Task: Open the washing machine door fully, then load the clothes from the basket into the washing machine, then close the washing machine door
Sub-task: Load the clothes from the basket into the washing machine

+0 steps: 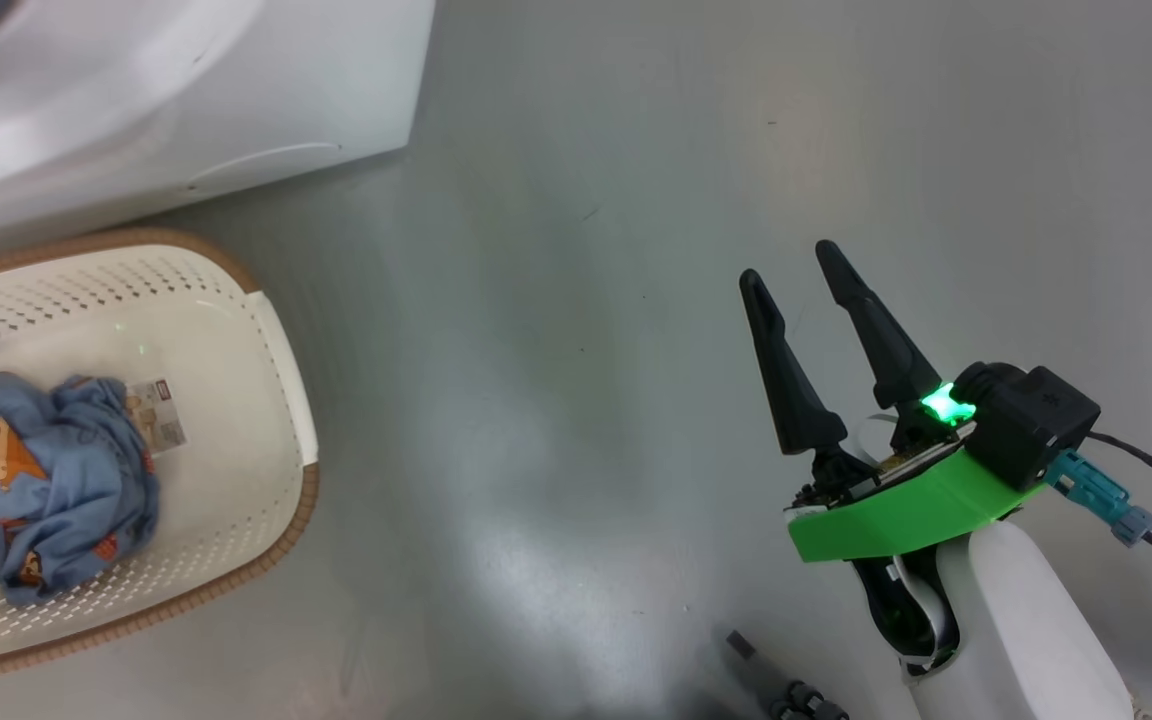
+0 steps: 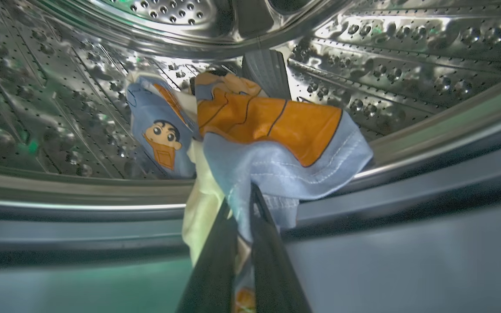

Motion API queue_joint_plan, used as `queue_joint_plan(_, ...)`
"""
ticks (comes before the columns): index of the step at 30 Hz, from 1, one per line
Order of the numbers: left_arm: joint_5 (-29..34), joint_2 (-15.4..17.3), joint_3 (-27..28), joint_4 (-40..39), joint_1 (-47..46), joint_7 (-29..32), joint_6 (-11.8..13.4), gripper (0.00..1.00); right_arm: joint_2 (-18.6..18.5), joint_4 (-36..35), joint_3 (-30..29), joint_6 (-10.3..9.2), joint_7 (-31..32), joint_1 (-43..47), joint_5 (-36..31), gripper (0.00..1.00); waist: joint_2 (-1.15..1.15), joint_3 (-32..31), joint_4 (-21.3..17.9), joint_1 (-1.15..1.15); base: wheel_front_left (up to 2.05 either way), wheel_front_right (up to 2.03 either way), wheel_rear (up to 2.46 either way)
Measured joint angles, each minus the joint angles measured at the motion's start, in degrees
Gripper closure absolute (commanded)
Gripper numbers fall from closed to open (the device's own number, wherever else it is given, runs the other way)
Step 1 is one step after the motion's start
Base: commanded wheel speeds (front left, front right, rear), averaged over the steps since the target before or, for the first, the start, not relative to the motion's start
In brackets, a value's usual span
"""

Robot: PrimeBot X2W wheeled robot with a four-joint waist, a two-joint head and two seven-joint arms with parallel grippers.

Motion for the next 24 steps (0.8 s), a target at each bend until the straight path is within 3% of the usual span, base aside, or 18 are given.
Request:
queue_joint_plan(8,4.0,0.81,0.52,0.4,-3.28,-9.96,2.4,1.0,0.05,-0.69,1.47,0.0,-0.15,-0.7,1.1,0.0,0.0,1.55,-1.4,0.0,0.0,0.0,0.0)
queue_joint_plan(24,11.06,3.11,0.66,9.57,-13.1,-33.32,3.34,1.0,0.21,-1.0,5.02,0.0,-0.15,-1.89,2.5,0.0,0.0,6.75,-6.68,0.0,0.0,0.0,0.0)
